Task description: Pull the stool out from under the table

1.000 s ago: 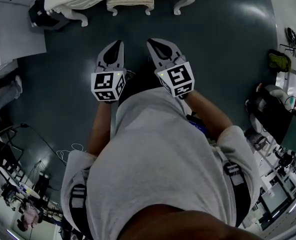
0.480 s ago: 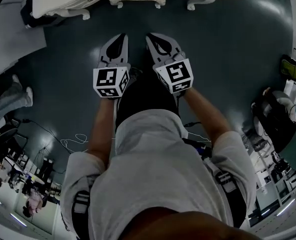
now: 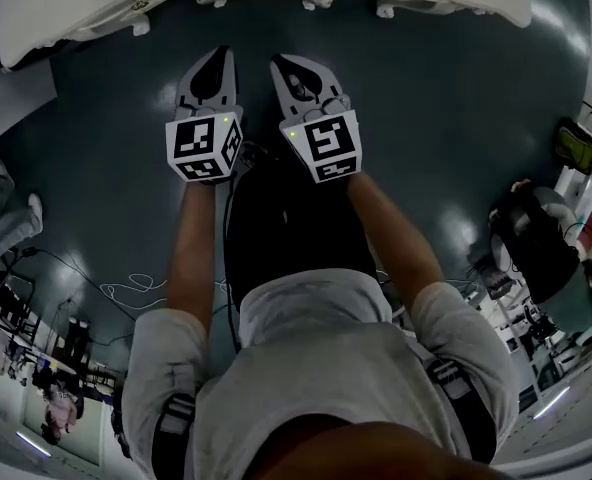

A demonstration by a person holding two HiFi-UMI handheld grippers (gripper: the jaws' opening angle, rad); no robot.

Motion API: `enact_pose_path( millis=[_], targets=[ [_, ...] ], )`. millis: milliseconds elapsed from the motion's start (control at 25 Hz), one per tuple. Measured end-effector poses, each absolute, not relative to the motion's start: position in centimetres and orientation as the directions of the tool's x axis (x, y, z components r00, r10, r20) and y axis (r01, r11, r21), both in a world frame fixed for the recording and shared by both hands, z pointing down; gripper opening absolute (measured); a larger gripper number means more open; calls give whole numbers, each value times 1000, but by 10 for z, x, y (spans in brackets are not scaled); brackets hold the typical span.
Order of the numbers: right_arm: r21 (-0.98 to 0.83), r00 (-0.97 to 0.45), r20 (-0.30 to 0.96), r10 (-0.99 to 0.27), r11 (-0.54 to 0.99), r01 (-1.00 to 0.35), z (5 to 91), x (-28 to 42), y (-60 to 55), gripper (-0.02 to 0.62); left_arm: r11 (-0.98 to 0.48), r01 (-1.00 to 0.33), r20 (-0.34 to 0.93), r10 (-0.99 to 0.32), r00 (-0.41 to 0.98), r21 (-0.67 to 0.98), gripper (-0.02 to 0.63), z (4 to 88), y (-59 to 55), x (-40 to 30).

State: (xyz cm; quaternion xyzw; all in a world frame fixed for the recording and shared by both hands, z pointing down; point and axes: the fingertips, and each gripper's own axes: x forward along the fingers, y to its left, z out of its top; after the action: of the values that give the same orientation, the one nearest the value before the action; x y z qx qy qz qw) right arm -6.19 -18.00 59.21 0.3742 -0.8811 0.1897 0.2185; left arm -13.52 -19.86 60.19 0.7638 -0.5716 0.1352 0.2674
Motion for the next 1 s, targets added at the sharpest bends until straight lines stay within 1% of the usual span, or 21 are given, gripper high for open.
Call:
enact_pose_path(
  millis=[280, 360, 480, 560, 680, 760, 840, 920, 1000],
  targets=[
    [-110, -619, 504, -602, 667, -737, 594, -50, -205, 14, -289, -940, 443, -829, 341, 182, 8, 630, -199, -122],
    [-87, -609, 523, -596, 674, -734, 614, -44, -208, 14, -290, -942, 443, -831, 336, 170, 8, 647, -204, -125],
    [-40, -568, 584, -580, 678, -734, 659, -40, -209, 14, -275, -946, 433, -842, 322, 169, 8, 676, -213, -136],
    [-26, -545, 599, -587, 666, -746, 684, -42, -212, 14, -260, -950, 429, -848, 310, 172, 8, 697, -221, -145],
    [-44, -550, 557, -622, 639, -768, 701, -49, -222, 14, -255, -955, 412, -862, 297, 154, 8, 714, -235, -155],
    [-37, -540, 524, -659, 616, -787, 707, -51, -227, 14, -283, -950, 388, -867, 312, 133, 8, 719, -242, -155],
    [16, -508, 491, -707, 591, -807, 713, -47, -231, 14, -301, -947, 380, -868, 320, 112, 8, 730, -248, -159],
    [75, -478, 465, -745, 571, -817, 724, -39, -239, 14, -280, -955, 404, -866, 294, 95, 8, 752, -254, -169],
    [104, -439, 465, -769, 540, -835, 745, -24, -254, 14, -275, -958, 428, -859, 281, 77, 8, 773, -266, -172]
  ],
)
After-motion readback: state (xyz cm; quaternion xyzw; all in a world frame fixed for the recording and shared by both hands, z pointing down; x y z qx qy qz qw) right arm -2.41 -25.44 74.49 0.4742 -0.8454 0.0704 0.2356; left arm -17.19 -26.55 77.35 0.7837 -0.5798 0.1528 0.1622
